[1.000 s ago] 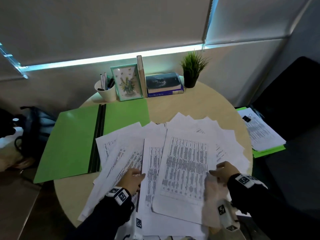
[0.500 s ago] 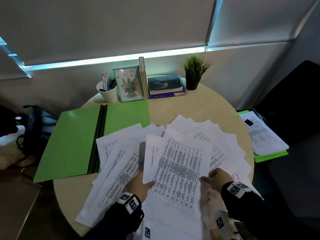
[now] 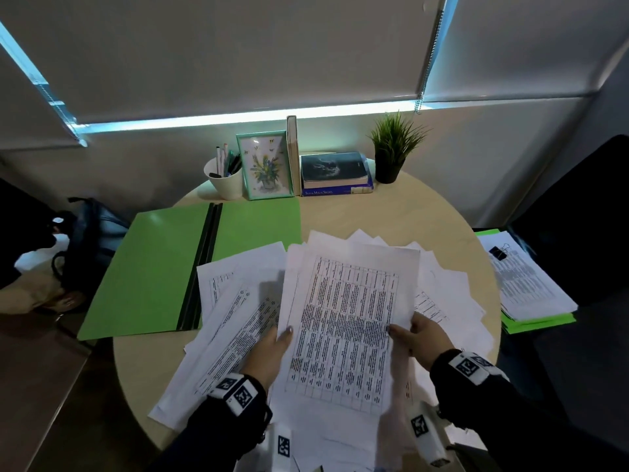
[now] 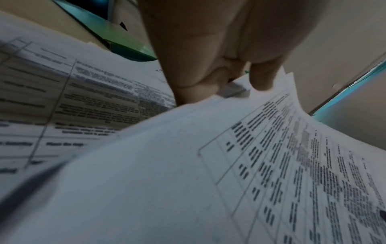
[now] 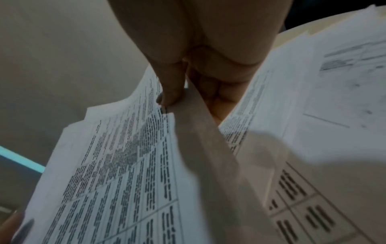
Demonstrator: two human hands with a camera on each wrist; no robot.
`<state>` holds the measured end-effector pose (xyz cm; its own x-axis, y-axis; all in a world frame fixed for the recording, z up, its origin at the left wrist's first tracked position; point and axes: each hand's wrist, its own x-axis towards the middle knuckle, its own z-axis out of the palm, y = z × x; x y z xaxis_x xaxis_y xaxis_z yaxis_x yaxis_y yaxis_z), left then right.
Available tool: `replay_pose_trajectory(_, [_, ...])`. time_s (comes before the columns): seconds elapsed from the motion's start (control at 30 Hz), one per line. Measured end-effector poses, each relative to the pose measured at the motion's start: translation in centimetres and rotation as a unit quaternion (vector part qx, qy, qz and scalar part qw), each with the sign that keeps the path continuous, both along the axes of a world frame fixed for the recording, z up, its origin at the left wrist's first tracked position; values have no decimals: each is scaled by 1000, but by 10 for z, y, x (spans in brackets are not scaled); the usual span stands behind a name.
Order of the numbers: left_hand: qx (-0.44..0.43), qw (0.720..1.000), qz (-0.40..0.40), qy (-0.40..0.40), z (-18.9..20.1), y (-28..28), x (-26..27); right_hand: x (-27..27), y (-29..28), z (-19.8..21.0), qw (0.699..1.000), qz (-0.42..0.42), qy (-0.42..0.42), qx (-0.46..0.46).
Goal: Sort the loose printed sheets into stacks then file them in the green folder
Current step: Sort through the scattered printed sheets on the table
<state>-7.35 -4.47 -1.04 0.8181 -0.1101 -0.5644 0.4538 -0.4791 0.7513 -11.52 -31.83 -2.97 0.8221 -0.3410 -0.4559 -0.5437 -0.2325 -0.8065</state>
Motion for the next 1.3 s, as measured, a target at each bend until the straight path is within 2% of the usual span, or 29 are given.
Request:
replay_pose_trajectory(0.07, [20, 999, 28, -23, 3, -4, 2, 3, -1, 2, 1000, 9, -14, 13])
replay_pose_trajectory(0.17, [-4, 997, 53, -54, 6, -9, 1, 5, -6, 5, 999, 4, -30, 39])
replay_pose_trajectory(0.53, [61, 994, 11, -89, 10, -22, -4, 6, -12, 7, 987, -6, -16, 159])
replay_pose_trajectory(0.7, [35, 997, 21, -64, 6, -28, -5, 6, -12, -1, 989, 9, 3, 149])
replay_pose_trajectory(0.83, [11, 996, 48, -73, 6, -37, -9, 8, -14, -6, 994, 14, 8, 112])
replay_pose_trajectory(0.97, [45, 994, 67, -70, 8, -44, -10, 12, -10, 0, 990, -2, 0, 144])
replay_pose_trajectory(1.07, [25, 994, 82, -68, 10, -43, -11, 13, -8, 0, 983, 18, 25, 179])
replay_pose_trajectory(1.17, [13, 995, 73, -62, 8, -39, -11, 11, -7, -5, 989, 30, 49, 136])
replay_pose_trajectory(1.23, [4, 998, 53, -35, 5, -32, -8, 11, -7, -9, 996, 24, 55, 66])
replay_pose_trajectory(1.3, [-18, 998, 58, 0, 3, -20, -1, 12, -8, -9, 996, 27, 69, -42])
